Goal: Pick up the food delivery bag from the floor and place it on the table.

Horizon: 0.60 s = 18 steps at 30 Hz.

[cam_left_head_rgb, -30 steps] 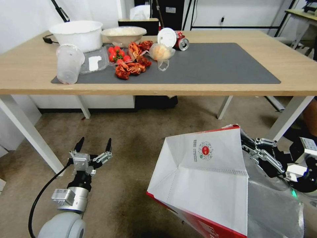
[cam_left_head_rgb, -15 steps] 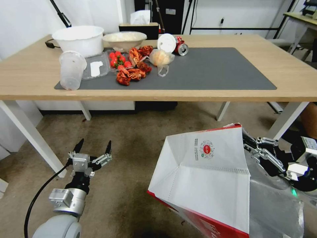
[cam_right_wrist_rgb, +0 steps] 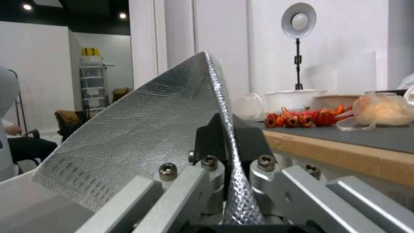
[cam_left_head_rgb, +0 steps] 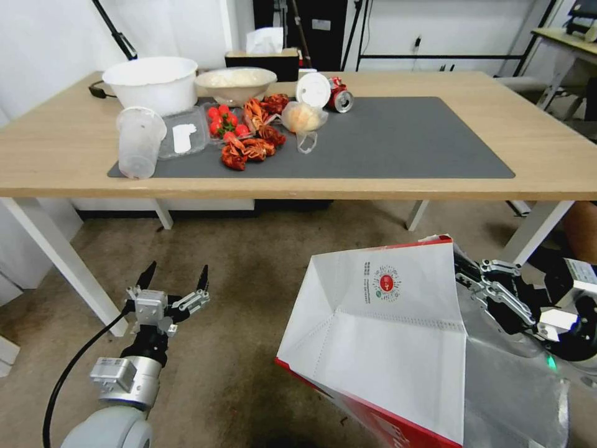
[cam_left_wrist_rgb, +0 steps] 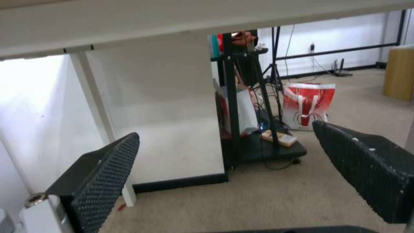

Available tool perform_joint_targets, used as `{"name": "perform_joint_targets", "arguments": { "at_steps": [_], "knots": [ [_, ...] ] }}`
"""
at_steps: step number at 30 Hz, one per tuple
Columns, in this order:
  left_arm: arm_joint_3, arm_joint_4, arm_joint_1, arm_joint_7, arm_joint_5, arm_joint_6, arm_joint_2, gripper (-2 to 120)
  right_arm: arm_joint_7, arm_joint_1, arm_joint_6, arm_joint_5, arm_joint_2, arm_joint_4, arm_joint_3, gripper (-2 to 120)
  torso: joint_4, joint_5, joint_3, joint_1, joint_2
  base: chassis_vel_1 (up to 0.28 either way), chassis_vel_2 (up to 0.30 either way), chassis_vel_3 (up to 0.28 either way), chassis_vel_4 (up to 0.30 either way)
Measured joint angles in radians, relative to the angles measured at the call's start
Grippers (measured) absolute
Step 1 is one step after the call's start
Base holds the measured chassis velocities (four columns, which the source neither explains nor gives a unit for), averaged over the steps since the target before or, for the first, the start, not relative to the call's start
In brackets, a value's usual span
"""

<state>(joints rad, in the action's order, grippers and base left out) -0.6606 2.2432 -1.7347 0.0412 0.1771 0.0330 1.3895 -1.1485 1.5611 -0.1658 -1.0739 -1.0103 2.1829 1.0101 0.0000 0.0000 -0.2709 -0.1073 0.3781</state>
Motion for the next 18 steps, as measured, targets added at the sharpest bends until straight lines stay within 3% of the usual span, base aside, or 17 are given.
{"name": "perform_joint_targets", "arguments": {
  "at_steps": [18],
  "knots": [
    [0.008, 0.003, -0.009, -0.002, -0.001, 0.018, 0.008, 100, -0.003, -0.005, -0.004, -0.008, -0.010, 0.005, -0.005, 0, 0.0000, 0.0000, -0.051, -0.025, 0.075, 0.000, 0.000, 0.000, 0.000]
  ]
}}
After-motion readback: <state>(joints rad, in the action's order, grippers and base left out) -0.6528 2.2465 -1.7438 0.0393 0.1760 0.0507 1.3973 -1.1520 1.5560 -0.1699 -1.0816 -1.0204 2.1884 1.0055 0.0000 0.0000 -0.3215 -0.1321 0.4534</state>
